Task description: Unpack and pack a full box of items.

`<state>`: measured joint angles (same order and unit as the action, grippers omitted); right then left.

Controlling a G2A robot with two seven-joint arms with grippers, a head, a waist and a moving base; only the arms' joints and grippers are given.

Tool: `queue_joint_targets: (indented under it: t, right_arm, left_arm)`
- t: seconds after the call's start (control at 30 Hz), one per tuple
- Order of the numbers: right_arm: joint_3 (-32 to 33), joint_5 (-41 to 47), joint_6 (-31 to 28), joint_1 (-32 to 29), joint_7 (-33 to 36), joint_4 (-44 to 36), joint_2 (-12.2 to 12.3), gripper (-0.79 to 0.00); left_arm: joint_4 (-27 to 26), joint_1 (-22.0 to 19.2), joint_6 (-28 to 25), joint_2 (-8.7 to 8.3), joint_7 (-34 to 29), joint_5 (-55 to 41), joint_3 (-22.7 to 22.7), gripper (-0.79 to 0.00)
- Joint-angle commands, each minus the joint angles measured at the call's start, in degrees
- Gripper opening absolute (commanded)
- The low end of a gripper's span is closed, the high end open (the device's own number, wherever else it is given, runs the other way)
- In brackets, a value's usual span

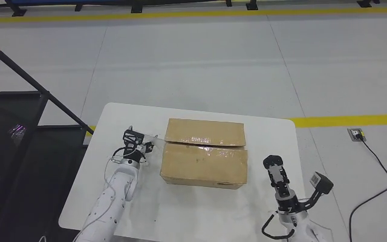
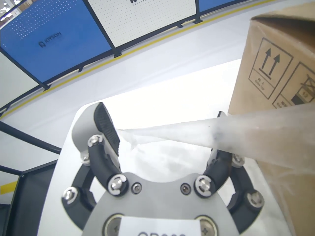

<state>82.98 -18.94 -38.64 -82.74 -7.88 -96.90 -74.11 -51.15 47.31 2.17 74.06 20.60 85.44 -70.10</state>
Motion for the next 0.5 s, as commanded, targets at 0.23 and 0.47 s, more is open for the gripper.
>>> queue_joint_targets:
  t: [0.23,0.47]
  right_arm:
    - [-1.7,1.2,0.0,4.6,2.8,2.8,-0.2,0.000]
    - [-2.3,1.8,-0.2,6.4,4.2,4.0,-0.4,0.000]
  left_arm:
    - [-12.0,11.4,0.8,-2.04,-1.6,0.3,-6.6,0.000]
    - [-15.7,16.3,-0.1,-2.67,-4.6,0.4,-9.0,0.000]
